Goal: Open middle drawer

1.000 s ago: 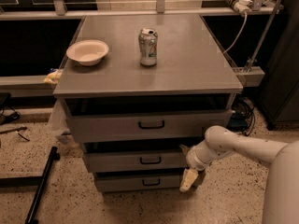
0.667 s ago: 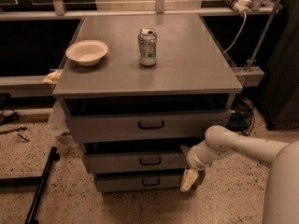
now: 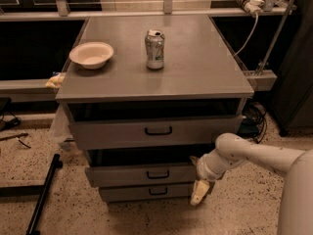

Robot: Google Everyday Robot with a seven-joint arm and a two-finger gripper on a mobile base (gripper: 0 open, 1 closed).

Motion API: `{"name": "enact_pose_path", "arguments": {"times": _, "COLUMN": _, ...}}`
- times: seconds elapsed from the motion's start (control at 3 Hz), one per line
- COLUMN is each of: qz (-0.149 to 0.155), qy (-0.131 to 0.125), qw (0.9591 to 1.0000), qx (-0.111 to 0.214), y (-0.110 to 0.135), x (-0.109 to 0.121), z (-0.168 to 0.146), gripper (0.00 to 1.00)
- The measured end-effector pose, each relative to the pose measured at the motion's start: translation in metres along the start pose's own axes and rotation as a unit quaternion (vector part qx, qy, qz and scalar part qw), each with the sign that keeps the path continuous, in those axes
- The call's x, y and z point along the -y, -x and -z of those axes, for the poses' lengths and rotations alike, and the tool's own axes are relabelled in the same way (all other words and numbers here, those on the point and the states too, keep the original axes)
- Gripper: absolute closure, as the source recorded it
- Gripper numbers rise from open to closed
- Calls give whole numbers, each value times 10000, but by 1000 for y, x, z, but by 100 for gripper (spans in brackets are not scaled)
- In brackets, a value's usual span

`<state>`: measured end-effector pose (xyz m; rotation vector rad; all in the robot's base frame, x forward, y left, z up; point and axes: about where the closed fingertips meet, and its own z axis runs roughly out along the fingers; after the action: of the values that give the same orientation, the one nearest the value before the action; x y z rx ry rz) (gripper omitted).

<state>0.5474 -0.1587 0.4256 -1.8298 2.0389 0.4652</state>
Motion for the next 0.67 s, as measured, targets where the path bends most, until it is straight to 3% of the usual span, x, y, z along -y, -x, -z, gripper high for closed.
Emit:
{"name": "enact_pose_path", "arguments": {"times": 0.33, "qz": -107, "qy": 284, "qw": 9995, "qx": -33, "y": -3, "x": -29, "z": 3, "gripper": 0}}
{"name": "enact_pose_path", "arguments": {"times": 0.67, "qz": -107, "qy": 285, "qw": 9995, "qx": -33, "y": -2, "x": -28, "z": 4, "gripper": 0}}
